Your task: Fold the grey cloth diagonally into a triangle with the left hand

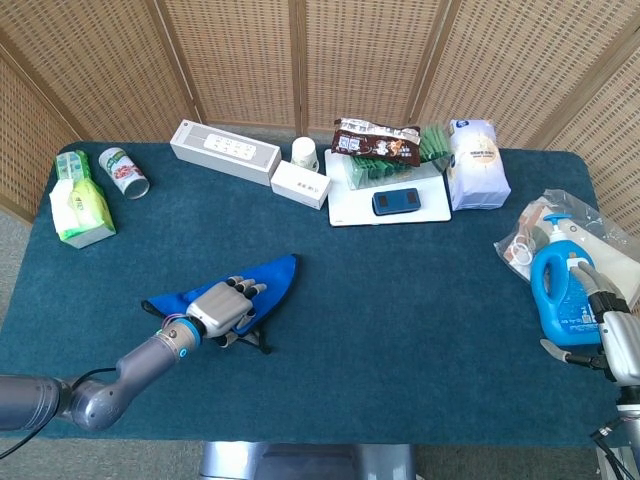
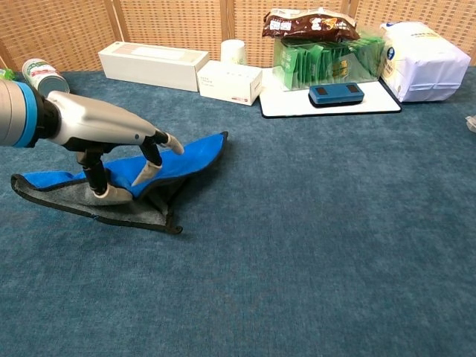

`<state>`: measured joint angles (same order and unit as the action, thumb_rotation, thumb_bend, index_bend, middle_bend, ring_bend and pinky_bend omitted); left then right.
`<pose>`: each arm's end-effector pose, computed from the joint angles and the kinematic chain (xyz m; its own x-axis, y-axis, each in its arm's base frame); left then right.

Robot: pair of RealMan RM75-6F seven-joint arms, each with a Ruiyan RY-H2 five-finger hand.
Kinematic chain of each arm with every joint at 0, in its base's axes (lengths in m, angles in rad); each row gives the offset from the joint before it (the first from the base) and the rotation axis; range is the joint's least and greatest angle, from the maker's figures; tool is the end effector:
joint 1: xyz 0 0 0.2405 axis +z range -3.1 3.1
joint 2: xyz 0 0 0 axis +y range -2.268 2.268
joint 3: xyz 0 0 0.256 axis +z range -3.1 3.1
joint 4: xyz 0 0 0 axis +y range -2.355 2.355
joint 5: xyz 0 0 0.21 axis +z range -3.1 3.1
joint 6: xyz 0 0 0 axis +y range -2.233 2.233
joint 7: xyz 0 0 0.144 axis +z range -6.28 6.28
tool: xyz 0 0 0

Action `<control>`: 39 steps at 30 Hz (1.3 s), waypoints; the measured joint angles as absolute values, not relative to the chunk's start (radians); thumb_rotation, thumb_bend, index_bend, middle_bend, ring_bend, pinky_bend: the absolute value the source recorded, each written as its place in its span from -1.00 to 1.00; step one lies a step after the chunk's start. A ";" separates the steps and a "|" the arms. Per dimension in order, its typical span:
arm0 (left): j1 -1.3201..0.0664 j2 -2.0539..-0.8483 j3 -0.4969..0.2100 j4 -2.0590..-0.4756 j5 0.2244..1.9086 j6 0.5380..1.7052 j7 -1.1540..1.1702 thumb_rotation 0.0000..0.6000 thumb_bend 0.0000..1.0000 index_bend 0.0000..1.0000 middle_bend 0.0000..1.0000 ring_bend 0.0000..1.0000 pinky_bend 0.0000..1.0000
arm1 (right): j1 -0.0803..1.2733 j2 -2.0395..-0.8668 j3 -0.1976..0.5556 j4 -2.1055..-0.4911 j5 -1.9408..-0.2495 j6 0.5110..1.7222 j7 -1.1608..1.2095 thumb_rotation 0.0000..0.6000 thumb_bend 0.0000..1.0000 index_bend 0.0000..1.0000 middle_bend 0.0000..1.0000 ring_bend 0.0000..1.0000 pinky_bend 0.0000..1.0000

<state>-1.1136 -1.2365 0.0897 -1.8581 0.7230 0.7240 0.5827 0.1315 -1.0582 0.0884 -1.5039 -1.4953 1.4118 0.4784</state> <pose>-0.1152 0.3107 0.0062 0.7330 0.4763 0.4856 0.6751 -0.5965 -0.4341 -0.3287 -0.2066 0.1888 0.0924 -0.0130 0.9956 -0.9954 -0.0265 0.0920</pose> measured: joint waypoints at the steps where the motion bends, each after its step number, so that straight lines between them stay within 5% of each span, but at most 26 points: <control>1: -1.115 -1.240 0.092 -1.858 0.722 0.727 0.586 1.00 0.00 0.34 -1.00 -1.00 -0.80 | 0.132 -1.058 0.088 -1.504 -1.496 1.411 0.478 1.00 -0.92 -1.00 -1.00 -1.00 -0.91; 4: -1.123 -1.252 0.099 -1.856 0.708 0.738 0.597 1.00 -0.01 0.08 -1.00 -1.00 -0.84 | 0.132 -1.058 0.088 -1.504 -1.496 1.411 0.478 1.00 -0.92 -1.00 -1.00 -1.00 -0.90; 10: -1.142 -1.254 0.108 -1.856 0.690 0.702 0.588 1.00 -0.07 -0.87 -1.00 -1.00 -0.94 | 0.132 -1.058 0.088 -1.504 -1.494 1.411 0.479 1.00 -0.92 -1.00 -1.00 -1.00 -0.91; 12: -1.144 -1.248 0.107 -1.857 0.695 0.684 0.568 1.00 -0.18 -0.99 -1.00 -1.00 -0.96 | 0.132 -1.059 0.088 -1.503 -1.494 1.410 0.477 1.00 -0.92 -1.00 -1.00 -1.00 -0.91; 19: -1.120 -1.227 0.093 -1.851 0.782 0.678 0.495 1.00 -0.59 -1.00 -1.00 -1.00 -0.97 | 0.134 -1.061 0.087 -1.504 -1.492 1.405 0.470 1.00 -0.92 -1.00 -1.00 -1.00 -0.91; 28: -1.044 -1.202 0.065 -1.829 0.927 0.745 0.400 1.00 -0.60 -1.00 -1.00 -1.00 -0.96 | 0.136 -1.064 0.084 -1.507 -1.495 1.403 0.461 1.00 -0.91 -1.00 -1.00 -1.00 -0.91; 39: -0.894 -1.188 0.070 -1.799 1.028 0.968 0.390 1.00 -0.60 -1.00 -1.00 -1.00 -0.95 | 0.136 -1.062 0.081 -1.512 -1.503 1.405 0.460 1.00 -0.91 -1.00 -1.00 -1.00 -0.91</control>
<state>-0.8941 -1.1877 0.0701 -1.7994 1.0282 0.9679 0.3903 0.1365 -1.0621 0.0808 -1.5116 -1.5031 1.4047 0.4599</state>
